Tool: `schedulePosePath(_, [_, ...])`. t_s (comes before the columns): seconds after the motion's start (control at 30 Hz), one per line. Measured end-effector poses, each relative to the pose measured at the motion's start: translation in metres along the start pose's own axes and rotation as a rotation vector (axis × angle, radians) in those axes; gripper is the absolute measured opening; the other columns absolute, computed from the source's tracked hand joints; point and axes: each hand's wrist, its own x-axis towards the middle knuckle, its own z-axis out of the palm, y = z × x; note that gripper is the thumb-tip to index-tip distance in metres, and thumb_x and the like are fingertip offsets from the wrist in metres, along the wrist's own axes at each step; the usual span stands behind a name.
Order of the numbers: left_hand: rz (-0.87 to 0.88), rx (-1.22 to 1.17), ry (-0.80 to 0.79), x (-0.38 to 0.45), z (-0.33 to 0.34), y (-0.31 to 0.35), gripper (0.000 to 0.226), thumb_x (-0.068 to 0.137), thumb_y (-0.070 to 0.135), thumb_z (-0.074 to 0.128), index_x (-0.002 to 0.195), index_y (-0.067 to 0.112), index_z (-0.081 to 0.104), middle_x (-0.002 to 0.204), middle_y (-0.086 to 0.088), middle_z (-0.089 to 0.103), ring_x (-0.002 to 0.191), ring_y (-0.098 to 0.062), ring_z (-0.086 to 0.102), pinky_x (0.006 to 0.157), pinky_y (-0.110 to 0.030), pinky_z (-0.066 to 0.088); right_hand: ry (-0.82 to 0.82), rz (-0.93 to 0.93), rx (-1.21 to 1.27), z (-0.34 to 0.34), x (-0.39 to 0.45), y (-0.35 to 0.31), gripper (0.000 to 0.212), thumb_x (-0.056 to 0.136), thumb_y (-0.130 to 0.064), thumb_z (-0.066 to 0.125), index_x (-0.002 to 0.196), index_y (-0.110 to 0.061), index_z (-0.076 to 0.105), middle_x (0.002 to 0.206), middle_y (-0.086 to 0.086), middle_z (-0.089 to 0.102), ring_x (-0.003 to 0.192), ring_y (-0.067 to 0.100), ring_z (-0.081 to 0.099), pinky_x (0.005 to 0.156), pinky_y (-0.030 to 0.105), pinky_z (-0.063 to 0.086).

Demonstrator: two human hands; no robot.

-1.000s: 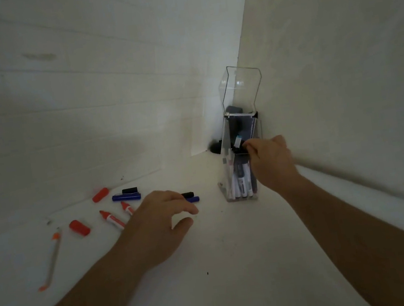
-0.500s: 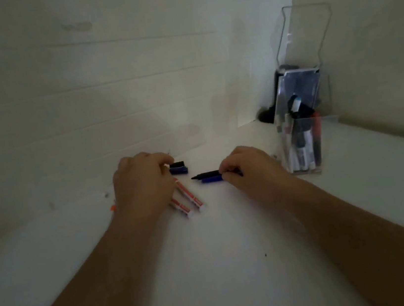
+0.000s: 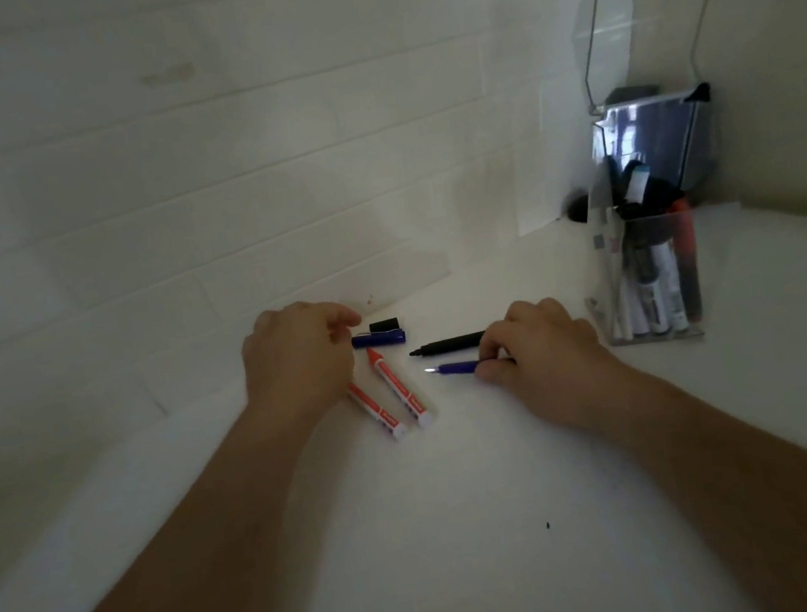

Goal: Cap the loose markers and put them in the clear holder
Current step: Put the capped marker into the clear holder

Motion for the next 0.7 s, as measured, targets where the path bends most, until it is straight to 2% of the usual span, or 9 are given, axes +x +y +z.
schedulePosePath(0.1, [0.048, 0.099, -0.132, 0.017, 0.000, 0.013, 0.027, 0.095, 0.028, 0.054, 0.109, 0.046, 0.069, 0.113, 0.011, 0.068, 0.114, -0.023, 0.049, 0.097, -0.040, 0.041, 0.047, 0.038, 0.104, -0.004, -0.004, -0.002, 0.011, 0.105, -0.040, 0.049, 0.102, -0.029, 0.051, 0.090, -0.010, 0.053, 0.094, 0.020, 0.052, 0.084, 0.041, 0.044])
schedulePosePath(0.13, [0.075, 0.131, -0.175, 0.023, -0.001, 0.016, 0.027, 0.095, 0.028, 0.055, 0.110, 0.047, 0.068, 0.112, 0.013, 0.068, 0.113, -0.022, 0.048, 0.097, -0.040, 0.039, 0.058, 0.050, 0.187, -0.005, -0.005, 0.000, 0.011, 0.106, -0.036, 0.049, 0.102, -0.027, 0.048, 0.086, -0.008, 0.054, 0.084, 0.020, 0.054, 0.078, 0.040, 0.048])
schedulePosePath(0.2, [0.152, 0.245, -0.244, 0.033, 0.001, 0.019, 0.024, 0.094, 0.031, 0.059, 0.110, 0.048, 0.066, 0.112, 0.017, 0.066, 0.110, -0.020, 0.049, 0.095, -0.040, 0.036, 0.068, 0.048, 0.304, -0.006, -0.007, 0.002, 0.010, 0.107, -0.032, 0.049, 0.102, -0.023, 0.045, 0.081, -0.004, 0.056, 0.070, 0.017, 0.054, 0.063, 0.034, 0.045])
schedulePosePath(0.27, [0.208, 0.346, -0.288, 0.037, 0.003, 0.020, 0.023, 0.092, 0.033, 0.061, 0.109, 0.048, 0.065, 0.114, 0.016, 0.065, 0.109, -0.020, 0.051, 0.095, -0.041, 0.035, 0.086, 0.045, 0.363, -0.007, -0.008, 0.003, 0.009, 0.107, -0.030, 0.049, 0.102, -0.023, 0.045, 0.080, -0.004, 0.057, 0.066, 0.015, 0.053, 0.055, 0.030, 0.040])
schedulePosePath(0.33, [0.235, 0.379, -0.297, 0.037, 0.007, 0.020, 0.022, 0.090, 0.037, 0.063, 0.110, 0.046, 0.064, 0.115, 0.014, 0.064, 0.110, -0.021, 0.054, 0.096, -0.042, 0.036, 0.096, 0.033, 0.393, -0.007, -0.008, 0.004, 0.010, 0.107, -0.031, 0.050, 0.101, -0.023, 0.045, 0.080, -0.003, 0.058, 0.066, 0.017, 0.054, 0.057, 0.034, 0.042])
schedulePosePath(0.43, [0.275, 0.400, -0.266, 0.033, 0.012, 0.021, 0.022, 0.091, 0.039, 0.062, 0.112, 0.044, 0.063, 0.114, 0.012, 0.064, 0.109, -0.021, 0.054, 0.094, -0.041, 0.036, 0.088, 0.014, 0.385, -0.005, -0.008, 0.005, 0.011, 0.106, -0.031, 0.051, 0.101, -0.024, 0.045, 0.080, -0.001, 0.060, 0.068, 0.022, 0.057, 0.062, 0.039, 0.049])
schedulePosePath(0.57, [0.282, 0.378, -0.138, 0.027, 0.012, 0.014, 0.027, 0.093, 0.023, 0.056, 0.113, 0.039, 0.066, 0.107, 0.005, 0.065, 0.102, -0.024, 0.056, 0.087, -0.039, 0.040, 0.099, 0.017, 0.395, -0.003, -0.008, 0.007, 0.008, 0.106, -0.033, 0.051, 0.101, -0.027, 0.047, 0.079, -0.004, 0.059, 0.064, 0.020, 0.056, 0.059, 0.037, 0.047])
schedulePosePath(0.63, [0.241, 0.199, -0.025, 0.023, 0.008, 0.012, 0.031, 0.093, 0.015, 0.056, 0.117, 0.031, 0.066, 0.107, -0.001, 0.064, 0.099, -0.027, 0.057, 0.084, -0.037, 0.044, 0.112, 0.018, 0.419, -0.003, -0.008, 0.008, 0.005, 0.104, -0.033, 0.052, 0.100, -0.031, 0.050, 0.080, -0.006, 0.062, 0.063, 0.020, 0.056, 0.058, 0.038, 0.048])
schedulePosePath(0.7, [0.178, -0.048, 0.028, 0.012, 0.004, 0.019, 0.036, 0.096, 0.008, 0.053, 0.126, 0.025, 0.064, 0.109, -0.003, 0.058, 0.098, -0.023, 0.055, 0.082, -0.028, 0.039, 0.136, 0.027, 0.473, -0.004, -0.008, 0.007, 0.003, 0.102, -0.032, 0.056, 0.099, -0.033, 0.057, 0.083, -0.006, 0.066, 0.064, 0.022, 0.058, 0.059, 0.041, 0.052])
